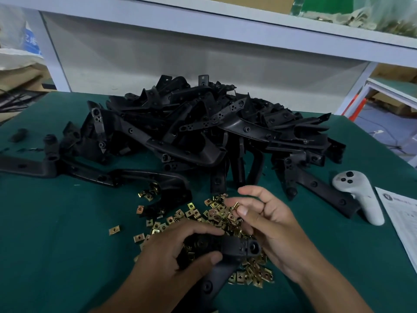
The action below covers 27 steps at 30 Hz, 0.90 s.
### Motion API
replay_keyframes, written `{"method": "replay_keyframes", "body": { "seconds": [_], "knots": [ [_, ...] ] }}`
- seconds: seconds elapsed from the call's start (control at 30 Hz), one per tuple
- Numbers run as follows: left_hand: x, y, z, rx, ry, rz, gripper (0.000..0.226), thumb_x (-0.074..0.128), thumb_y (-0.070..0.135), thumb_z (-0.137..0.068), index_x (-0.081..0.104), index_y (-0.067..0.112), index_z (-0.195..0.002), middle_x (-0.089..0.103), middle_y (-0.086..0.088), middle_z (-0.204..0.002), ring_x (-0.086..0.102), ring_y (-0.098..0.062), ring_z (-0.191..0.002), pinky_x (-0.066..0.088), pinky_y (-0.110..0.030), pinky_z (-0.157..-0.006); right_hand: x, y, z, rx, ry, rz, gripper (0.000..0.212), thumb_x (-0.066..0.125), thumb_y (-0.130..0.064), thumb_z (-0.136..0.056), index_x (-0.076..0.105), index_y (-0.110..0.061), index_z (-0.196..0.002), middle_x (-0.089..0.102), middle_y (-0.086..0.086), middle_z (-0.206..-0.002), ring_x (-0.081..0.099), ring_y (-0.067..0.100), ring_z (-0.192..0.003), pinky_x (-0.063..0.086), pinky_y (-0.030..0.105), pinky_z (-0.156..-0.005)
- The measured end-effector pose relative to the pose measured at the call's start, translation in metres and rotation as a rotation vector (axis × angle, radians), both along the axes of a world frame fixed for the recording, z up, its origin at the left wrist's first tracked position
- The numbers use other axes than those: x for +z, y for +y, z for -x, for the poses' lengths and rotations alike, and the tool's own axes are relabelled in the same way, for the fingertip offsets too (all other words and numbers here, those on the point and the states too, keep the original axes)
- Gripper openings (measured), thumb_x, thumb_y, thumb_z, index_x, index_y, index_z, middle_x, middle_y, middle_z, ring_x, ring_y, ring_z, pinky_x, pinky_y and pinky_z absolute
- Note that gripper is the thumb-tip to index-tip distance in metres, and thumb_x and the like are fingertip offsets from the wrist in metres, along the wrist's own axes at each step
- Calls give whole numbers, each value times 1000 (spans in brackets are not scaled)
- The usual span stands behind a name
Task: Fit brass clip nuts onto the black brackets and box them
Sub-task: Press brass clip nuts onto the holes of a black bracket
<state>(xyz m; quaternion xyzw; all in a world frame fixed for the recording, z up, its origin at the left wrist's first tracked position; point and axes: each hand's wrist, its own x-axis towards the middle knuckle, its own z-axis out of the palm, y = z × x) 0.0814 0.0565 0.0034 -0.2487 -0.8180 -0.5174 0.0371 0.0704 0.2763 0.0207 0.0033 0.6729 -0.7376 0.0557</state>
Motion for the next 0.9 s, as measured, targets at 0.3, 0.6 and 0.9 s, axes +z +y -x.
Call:
{"method": "replay_keyframes", "body": {
  "seconds": [0.3, 0.6, 0.9],
  "knots": [
    [-8, 2, 1, -12, -223, -135, 39, 83, 49, -58, 66, 51, -94, 76, 21, -81, 71, 5, -78, 52, -10, -68, 7, -3, -5, 74, -2, 47, 21, 84, -17, -77, 72, -26, -90, 77, 8, -99, 57, 8, -70, 43, 18, -57],
    [-15, 3, 0, -2, -245, -231, 44, 87, 62, -55, 67, 46, -92, 77, 13, -82, 74, -3, -80, 57, -17, -72, 6, -6, -12, 189, 0, -116, 21, 82, -34, -75, 79, -26, -93, 78, -1, -94, 69, 4, -78, 51, 16, -64],
    [-11, 3, 0, 33, -228, -251, 41, 88, 57, -60, 66, 46, -93, 78, 14, -83, 74, -1, -79, 54, -11, -70, 7, -6, -12, 191, -13, -125, 12, 80, -27, -80, 81, -28, -92, 79, -3, -94, 74, 8, -86, 55, 17, -73]
  ]
}}
